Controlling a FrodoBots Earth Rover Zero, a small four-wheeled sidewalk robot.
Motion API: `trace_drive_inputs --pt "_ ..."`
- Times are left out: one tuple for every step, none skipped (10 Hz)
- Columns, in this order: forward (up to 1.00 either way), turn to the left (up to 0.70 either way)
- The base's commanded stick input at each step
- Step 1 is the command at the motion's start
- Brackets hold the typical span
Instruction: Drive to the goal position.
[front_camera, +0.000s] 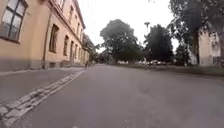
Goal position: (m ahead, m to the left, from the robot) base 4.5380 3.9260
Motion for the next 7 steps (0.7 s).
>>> trace_drive_inputs --pt "0.70 -0.35" --pt "0.70 -0.03" --pt "0.70 0.00" --pt "0.70 0.00" --pt "0.70 0.00" --pt "0.70 0.00" --pt "0.70 0.00"
